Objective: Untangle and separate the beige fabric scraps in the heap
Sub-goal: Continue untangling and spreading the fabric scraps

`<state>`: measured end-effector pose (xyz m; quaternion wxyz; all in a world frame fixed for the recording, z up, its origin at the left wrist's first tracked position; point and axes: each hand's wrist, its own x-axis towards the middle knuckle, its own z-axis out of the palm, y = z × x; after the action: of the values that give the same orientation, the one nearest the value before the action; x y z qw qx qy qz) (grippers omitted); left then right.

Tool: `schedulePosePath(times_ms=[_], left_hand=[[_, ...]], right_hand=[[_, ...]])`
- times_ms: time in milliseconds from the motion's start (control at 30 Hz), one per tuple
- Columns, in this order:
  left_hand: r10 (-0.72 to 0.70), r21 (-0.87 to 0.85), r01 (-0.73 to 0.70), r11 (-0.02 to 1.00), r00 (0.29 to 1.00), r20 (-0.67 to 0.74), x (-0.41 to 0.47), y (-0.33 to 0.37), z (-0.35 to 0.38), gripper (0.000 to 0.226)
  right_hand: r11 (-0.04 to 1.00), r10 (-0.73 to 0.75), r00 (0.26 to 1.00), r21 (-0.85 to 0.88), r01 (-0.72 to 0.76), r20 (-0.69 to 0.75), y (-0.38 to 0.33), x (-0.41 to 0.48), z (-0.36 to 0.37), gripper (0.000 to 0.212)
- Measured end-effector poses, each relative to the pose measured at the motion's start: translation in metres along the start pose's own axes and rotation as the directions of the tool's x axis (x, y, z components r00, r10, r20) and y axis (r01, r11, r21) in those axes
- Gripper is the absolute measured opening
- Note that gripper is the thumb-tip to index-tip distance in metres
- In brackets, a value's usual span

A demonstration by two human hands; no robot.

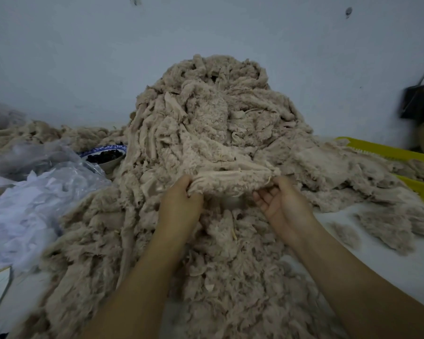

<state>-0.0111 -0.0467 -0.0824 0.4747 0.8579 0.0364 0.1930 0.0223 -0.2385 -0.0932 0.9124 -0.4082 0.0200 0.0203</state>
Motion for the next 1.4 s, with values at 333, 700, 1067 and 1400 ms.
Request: schedulePosePath(times_ms=[333,700,1067,1400], left_hand=[[0.352,0.134,-0.360,0.923,0.932,0.083,-0.017,0.018,0.015,0.010],[-0.053,0.258,0.050,0.965,0.999,0.004,0.006,-0.008,0.000,0.014],[-0.285,-0.479,0.238,0.845,0.958,-0.027,-0.003,0.009,0.005,0.038],[0.130,-0.291,0.017,0.956,0.869,0.478,-0.014,0.001,0.014,0.029]], right_hand=[[0.907,0.185,0.957,-0.414,-0.078,0.225,0.020,-0.017,0.013,0.044],[0.999,-0.030,0.996,-0.033,0.028,-0.086,-0.001,-0.004,0.009,0.022],[0.999,-0.003,0.996,0.053,0.008,-0.094,0.003,-0.008,0.012,0.022],[0.999,0.024,0.997,-0.029,-0.022,0.074,0.001,-0.015,0.016,0.031]])
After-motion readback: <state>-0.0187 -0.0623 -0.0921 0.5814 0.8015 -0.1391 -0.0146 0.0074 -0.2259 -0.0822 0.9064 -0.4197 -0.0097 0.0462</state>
